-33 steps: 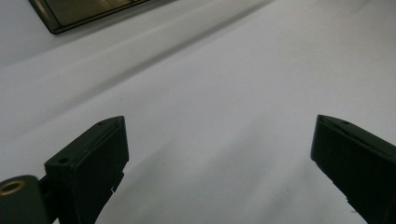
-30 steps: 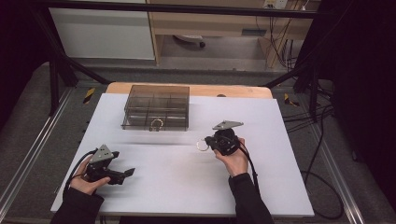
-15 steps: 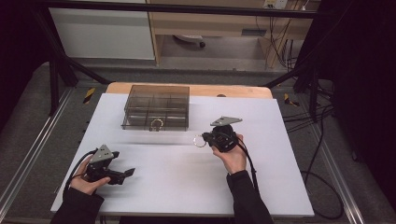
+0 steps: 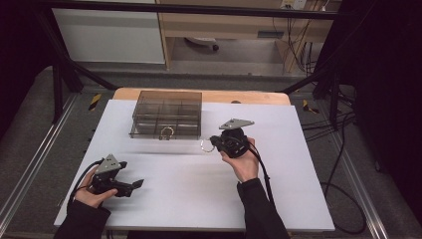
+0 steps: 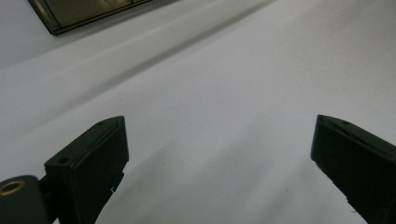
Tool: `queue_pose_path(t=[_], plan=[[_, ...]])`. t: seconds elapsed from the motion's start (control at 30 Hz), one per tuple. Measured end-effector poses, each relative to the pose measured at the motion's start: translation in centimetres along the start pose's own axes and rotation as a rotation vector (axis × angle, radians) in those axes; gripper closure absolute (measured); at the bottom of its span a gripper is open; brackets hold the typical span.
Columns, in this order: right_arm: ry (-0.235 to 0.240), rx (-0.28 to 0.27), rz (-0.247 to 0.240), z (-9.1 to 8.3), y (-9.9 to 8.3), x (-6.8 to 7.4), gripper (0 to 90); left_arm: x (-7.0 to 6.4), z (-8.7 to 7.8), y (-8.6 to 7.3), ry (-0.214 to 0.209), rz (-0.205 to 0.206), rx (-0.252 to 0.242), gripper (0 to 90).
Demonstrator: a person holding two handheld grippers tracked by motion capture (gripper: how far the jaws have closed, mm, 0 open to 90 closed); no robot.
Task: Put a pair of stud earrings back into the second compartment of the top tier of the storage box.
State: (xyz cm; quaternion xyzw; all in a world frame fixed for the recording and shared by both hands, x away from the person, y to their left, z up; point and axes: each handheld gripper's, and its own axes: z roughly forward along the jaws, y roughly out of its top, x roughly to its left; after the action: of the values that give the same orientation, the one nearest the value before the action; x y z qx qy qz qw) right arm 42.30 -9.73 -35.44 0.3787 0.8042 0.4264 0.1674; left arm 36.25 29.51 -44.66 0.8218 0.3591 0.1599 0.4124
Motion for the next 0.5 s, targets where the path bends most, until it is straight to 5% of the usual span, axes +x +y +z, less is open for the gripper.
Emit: queue_pose_path(t=[0.5], plan=[[0.013, -0.021, -0.019, 0.6, 2.0, 1.3, 87.4, 0.0, 0.0, 0.0, 0.0, 0.0, -0.001, 3.9]])
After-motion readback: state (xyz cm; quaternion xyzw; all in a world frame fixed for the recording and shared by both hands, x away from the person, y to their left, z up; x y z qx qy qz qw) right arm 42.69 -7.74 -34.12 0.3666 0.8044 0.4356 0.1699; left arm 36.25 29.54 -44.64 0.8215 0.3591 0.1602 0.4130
